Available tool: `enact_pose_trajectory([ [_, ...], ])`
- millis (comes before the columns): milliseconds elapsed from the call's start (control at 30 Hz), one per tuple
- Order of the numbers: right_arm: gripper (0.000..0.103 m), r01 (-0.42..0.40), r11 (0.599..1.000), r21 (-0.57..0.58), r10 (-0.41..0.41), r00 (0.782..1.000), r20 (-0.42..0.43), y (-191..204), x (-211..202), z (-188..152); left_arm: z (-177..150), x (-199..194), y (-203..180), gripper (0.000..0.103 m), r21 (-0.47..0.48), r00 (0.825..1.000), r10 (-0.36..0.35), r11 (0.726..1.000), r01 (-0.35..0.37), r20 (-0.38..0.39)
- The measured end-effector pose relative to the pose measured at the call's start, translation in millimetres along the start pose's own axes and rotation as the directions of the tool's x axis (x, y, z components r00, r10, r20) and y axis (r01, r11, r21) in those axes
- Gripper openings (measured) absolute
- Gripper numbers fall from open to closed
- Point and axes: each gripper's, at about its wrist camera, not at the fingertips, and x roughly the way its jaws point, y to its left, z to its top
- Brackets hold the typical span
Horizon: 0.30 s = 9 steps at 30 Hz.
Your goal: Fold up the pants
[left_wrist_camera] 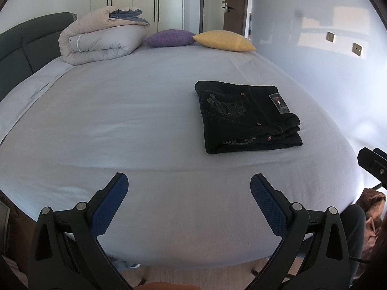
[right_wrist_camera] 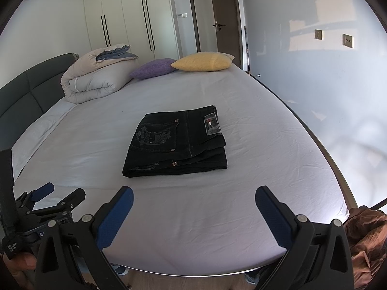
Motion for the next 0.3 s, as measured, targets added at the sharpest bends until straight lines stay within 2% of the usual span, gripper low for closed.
enact_pose_trajectory([
  [300,0.103,-0.009,1.0,0.0,0.009,1.0,-0.007,1.8,-1.9,-2.2,0.1,1.1,2.0,0.103,-0.001,1.0,0.015,1.0,-0.015,0.006],
])
